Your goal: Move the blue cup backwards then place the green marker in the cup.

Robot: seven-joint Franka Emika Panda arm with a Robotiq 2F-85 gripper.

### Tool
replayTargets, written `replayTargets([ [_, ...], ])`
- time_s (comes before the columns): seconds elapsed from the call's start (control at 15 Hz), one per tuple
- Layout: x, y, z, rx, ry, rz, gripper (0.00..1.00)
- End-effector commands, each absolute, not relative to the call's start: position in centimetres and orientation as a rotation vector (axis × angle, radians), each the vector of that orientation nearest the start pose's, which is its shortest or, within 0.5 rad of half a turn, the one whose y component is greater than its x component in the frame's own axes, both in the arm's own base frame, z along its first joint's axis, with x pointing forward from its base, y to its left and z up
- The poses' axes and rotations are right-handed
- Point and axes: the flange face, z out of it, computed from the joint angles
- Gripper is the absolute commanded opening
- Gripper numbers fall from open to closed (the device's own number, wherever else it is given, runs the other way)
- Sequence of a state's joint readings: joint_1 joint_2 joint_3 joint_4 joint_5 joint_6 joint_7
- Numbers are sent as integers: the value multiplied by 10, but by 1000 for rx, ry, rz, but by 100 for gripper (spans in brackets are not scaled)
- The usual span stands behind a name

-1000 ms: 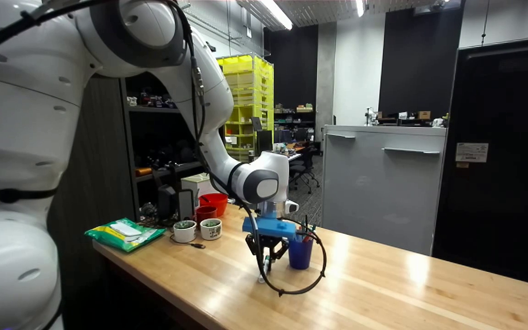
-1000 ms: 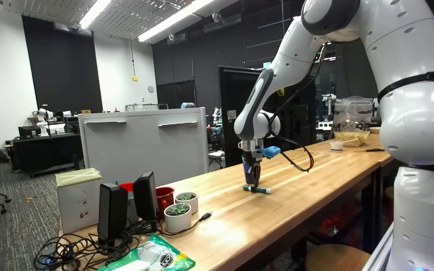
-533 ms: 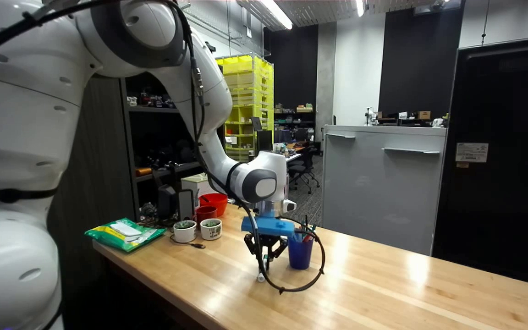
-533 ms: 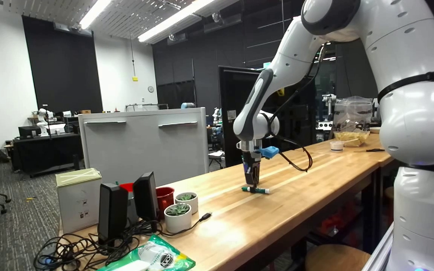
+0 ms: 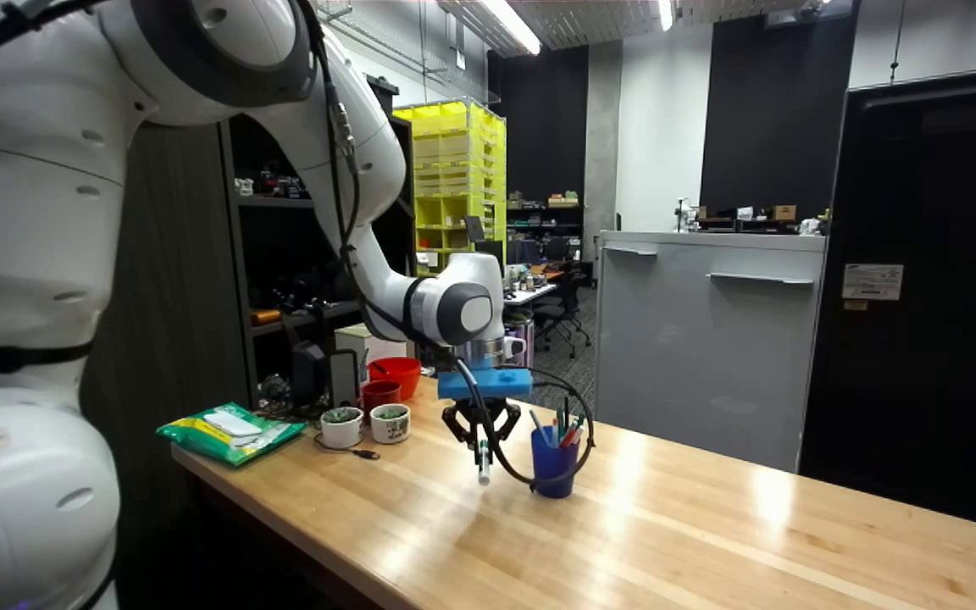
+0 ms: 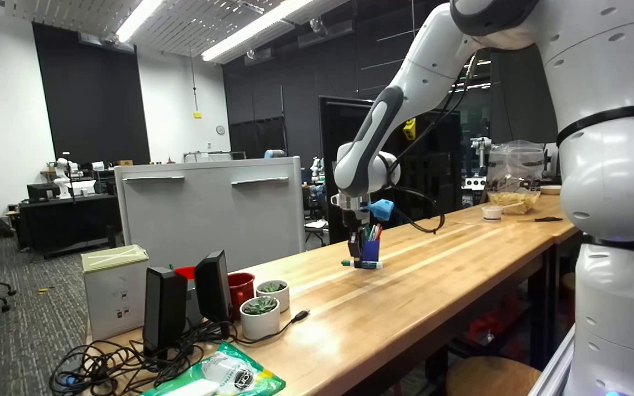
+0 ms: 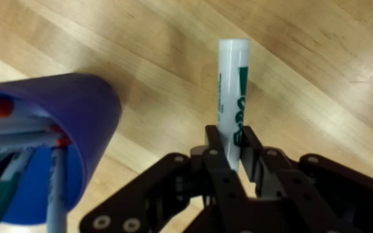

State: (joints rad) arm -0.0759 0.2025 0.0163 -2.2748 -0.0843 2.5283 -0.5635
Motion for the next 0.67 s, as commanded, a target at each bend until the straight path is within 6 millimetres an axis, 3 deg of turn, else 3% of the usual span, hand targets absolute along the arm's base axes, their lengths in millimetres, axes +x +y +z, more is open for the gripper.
replayTargets([
  [0.0, 538, -12, 318, -3103, -964, -173, 5],
  [0.33, 554, 0, 372, -3098, -996, -386, 5],
  [0.6, 565, -7, 400, -3075, -978, -558, 5],
])
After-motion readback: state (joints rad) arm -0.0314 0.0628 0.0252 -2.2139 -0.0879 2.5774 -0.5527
